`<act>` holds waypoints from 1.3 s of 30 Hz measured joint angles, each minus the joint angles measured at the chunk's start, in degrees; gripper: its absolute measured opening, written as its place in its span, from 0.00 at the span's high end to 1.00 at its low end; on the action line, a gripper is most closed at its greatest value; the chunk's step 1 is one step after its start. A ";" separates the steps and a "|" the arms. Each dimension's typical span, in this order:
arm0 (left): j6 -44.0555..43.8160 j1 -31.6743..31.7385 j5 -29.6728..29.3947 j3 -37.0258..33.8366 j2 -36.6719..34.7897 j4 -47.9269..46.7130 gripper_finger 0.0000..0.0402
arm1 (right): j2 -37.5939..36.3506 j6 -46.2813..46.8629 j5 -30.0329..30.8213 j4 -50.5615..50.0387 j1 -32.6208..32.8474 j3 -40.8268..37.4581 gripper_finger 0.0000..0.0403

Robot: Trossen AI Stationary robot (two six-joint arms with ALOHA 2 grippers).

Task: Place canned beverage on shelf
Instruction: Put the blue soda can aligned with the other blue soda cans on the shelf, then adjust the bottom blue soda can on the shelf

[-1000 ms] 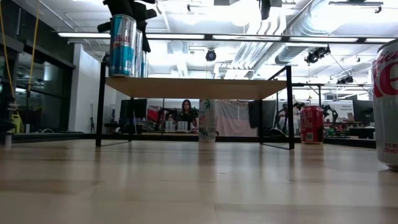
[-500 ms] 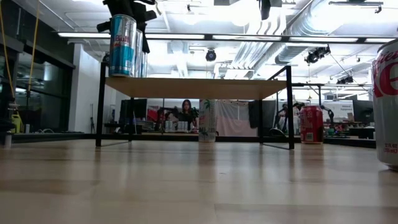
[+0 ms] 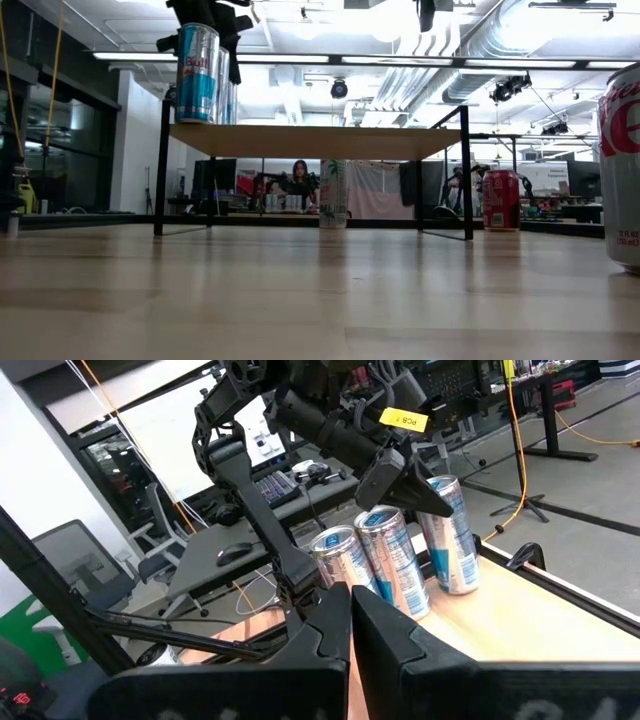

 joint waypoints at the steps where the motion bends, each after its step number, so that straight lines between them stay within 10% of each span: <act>1: 0.00 0.00 0.39 0.00 0.00 0.00 0.39 | 0.00 -0.28 0.00 0.00 0.00 0.00 1.00; 22: 0.14 0.04 1.26 0.45 -6.20 4.79 0.35 | 0.00 -0.39 0.00 0.02 0.00 0.00 1.00; 28: 8.99 -0.34 13.63 5.47 -10.08 10.65 0.38 | 0.00 -0.41 0.00 0.03 0.00 0.00 1.00; 32: 14.35 -3.88 22.35 8.47 -13.38 13.90 0.49 | 0.00 -0.41 0.00 0.02 -0.02 0.00 1.00; 39: 17.94 -20.83 17.56 6.26 -18.28 8.89 0.95 | 0.00 -0.45 0.00 0.02 0.00 0.00 1.00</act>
